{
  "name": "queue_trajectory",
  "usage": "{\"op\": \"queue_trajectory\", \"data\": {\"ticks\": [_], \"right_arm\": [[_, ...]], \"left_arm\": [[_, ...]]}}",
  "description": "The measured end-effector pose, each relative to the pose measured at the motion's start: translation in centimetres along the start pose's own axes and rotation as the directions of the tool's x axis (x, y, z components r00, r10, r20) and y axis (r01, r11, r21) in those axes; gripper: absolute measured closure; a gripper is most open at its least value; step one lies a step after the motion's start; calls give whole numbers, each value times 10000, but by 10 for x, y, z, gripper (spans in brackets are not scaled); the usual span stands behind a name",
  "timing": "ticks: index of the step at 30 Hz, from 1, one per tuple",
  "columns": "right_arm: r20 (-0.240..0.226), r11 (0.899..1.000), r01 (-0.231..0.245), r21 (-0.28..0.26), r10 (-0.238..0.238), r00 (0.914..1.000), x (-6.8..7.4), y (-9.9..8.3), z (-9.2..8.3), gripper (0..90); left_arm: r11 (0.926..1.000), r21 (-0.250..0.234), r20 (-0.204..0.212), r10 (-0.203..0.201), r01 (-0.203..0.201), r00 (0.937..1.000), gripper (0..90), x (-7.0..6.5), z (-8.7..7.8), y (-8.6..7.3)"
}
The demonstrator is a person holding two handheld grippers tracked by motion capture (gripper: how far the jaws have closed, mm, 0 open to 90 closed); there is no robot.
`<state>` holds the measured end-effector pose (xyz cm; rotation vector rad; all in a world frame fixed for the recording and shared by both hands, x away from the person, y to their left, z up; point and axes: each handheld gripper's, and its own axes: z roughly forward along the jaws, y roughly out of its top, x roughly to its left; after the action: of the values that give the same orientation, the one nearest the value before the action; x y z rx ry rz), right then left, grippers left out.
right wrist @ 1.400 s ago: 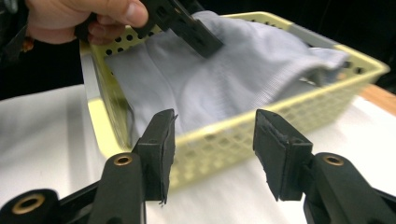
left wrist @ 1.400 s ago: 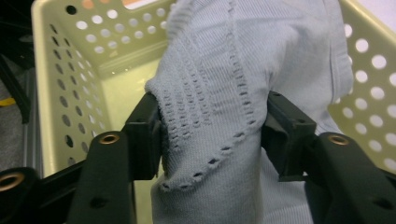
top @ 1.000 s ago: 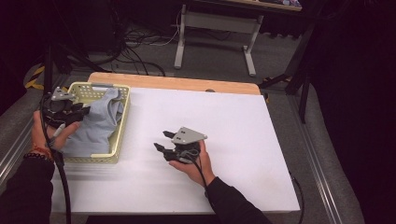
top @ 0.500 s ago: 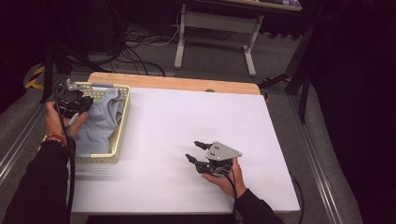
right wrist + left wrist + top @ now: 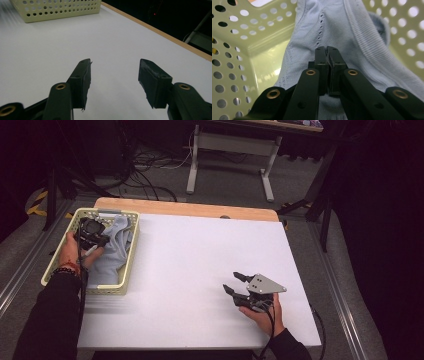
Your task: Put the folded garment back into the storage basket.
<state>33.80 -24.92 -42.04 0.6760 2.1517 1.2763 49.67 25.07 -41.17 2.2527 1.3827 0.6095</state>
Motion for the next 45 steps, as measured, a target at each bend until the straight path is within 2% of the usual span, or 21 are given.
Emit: {"op": "queue_trajectory", "data": {"ticks": [2, 4, 10, 12, 15, 20, 22, 24, 27, 30, 31, 32, 33, 37, 38, 39, 40, 41, 42, 44, 45], "right_arm": [[93, 10000, -78, -25, 78, 9999, -3, -1, -4, 444], [266, 10000, -72, -22, 72, 9996, -5, -2, -7, 439], [289, 9998, -208, 74, 206, 9994, -7, -5, -9, 429], [368, 9996, -243, 124, 238, 9990, -6, -7, -10, 428], [419, 9994, -330, 143, 324, 9986, -6, -10, -11, 428], [571, 9988, -361, 342, 341, 9978, -3, -17, -15, 428], [640, 9983, -467, 360, 444, 9970, -3, -18, -17, 428], [648, 9980, -532, 354, 508, 9966, -3, -19, -18, 427], [693, 9978, -533, 392, 505, 9963, -3, -20, -19, 426], [686, 9977, -544, 408, 515, 9963, -2, -20, -19, 423], [666, 9975, -539, 452, 508, 9965, -2, -20, -18, 421], [671, 9976, -535, 443, 505, 9965, -2, -20, -18, 420], [669, 9977, -526, 426, 496, 9965, -2, -20, -19, 419], [689, 9978, -491, 438, 460, 9966, -2, -19, -19, 418], [681, 9977, -512, 455, 480, 9965, -3, -20, -19, 416], [687, 9978, -493, 446, 461, 9966, -3, -20, -19, 415], [652, 9976, -507, 463, 476, 9967, -3, -20, -19, 414], [636, 9975, -501, 499, 469, 9969, -3, -20, -18, 414], [647, 9974, -494, 533, 459, 9968, -2, -20, -18, 414], [638, 9974, -470, 544, 435, 9970, -2, -20, -18, 413], [615, 9974, -464, 558, 430, 9972, -2, -20, -18, 412]], "left_arm": [[10000, 43, 21, -52, 51, 10000, 872, -1, 2, 0], [9995, 272, -115, 134, -131, 9998, 872, -3, 5, 0], [9983, 542, -69, 217, -213, 9997, 874, -4, 10, -1], [9964, 748, -61, 411, -405, 9991, 877, -5, 12, -1], [9971, 631, -142, 441, -431, 9989, 877, -5, 10, 0], [9995, -291, -113, 149, -152, 9998, 858, -1, -4, 0], [9988, -469, -5, 108, -108, 9999, 858, -1, -6, -1], [9960, -894, 166, 17, -2, 9999, 855, 0, -12, -1], [9879, -1538, 192, 235, -202, 9995, 871, -4, -21, -2], [9864, -1624, 448, 329, -252, 9985, 870, -6, -23, -2], [9906, -1294, 544, 526, -452, 9971, 867, -8, -21, -1], [9906, -1294, 544, 526, -452, 9971, 866, -8, -21, -1], [9941, -935, 610, 613, -555, 9963, 862, -8, -15, -2], [9970, -659, 822, 464, -410, 9955, 866, -9, -8, -3], [9968, -293, 684, 764, -746, 9947, 866, -13, -4, -2], [9968, -293, 684, 764, -746, 9947, 866, -13, -4, -2], [9941, 17, 588, 1079, -1082, 9924, 867, -17, 0, 0], [9923, 173, 525, 1216, -1226, 9912, 867, -20, 2, 0], [9923, 173, 525, 1216, -1226, 9912, 867, -20, 2, 0], [9868, 681, 560, 1435, -1471, 9881, 868, -26, 10, 1], [9846, 760, 477, 1539, -1572, 9869, 869, -27, 12, 1]]}}
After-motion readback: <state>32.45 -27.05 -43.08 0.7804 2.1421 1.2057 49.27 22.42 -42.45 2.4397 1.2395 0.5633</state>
